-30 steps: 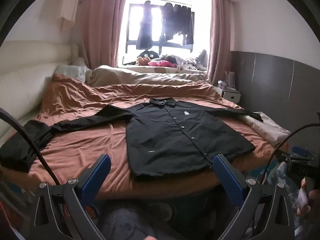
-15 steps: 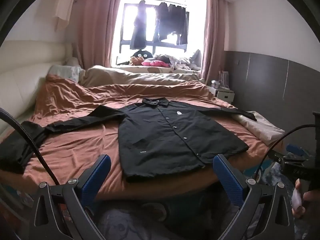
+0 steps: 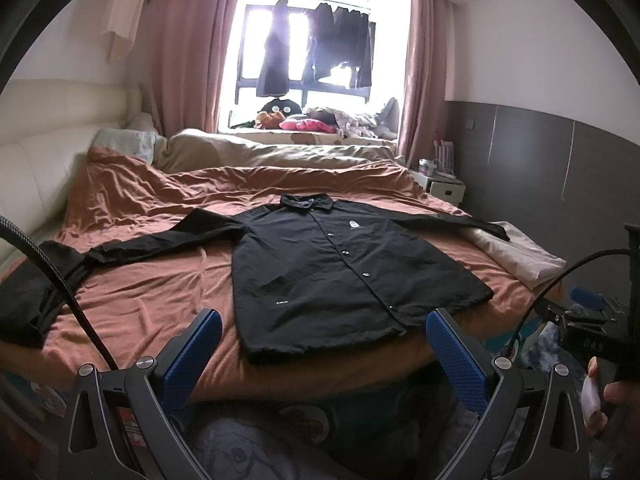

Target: Fold large clothes

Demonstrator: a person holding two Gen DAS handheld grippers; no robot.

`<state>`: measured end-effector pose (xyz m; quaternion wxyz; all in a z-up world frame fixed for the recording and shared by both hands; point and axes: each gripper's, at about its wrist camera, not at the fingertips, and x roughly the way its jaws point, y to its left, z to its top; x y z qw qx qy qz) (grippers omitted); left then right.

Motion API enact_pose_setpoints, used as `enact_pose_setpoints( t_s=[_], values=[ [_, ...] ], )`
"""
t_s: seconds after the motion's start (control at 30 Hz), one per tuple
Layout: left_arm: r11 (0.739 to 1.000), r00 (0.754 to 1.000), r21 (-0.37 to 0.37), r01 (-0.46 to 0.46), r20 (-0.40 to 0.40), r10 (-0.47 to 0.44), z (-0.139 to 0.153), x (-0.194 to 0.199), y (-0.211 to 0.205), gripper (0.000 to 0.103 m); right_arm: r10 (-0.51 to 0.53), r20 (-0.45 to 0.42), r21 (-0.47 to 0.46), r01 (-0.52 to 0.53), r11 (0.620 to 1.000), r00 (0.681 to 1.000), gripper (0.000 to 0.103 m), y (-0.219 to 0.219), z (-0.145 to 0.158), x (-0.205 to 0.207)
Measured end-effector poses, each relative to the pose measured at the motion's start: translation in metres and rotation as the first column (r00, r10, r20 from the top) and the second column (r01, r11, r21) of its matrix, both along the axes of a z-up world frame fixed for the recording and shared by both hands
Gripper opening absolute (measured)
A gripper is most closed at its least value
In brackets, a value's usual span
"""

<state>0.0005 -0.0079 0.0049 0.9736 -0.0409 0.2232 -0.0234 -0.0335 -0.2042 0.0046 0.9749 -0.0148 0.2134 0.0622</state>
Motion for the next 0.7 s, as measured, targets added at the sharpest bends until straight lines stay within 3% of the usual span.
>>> enact_pose_setpoints(
  t_s=[0.7],
  values=[
    [1.0,1.0,-0.003,0.0,0.0,0.0,-0.0005,-0.0001,-0.0018,0.103,0.011,0.003,0.016,-0.011,1.0,1.0,0.103,-0.0025,0.0001,0.0003]
  ],
)
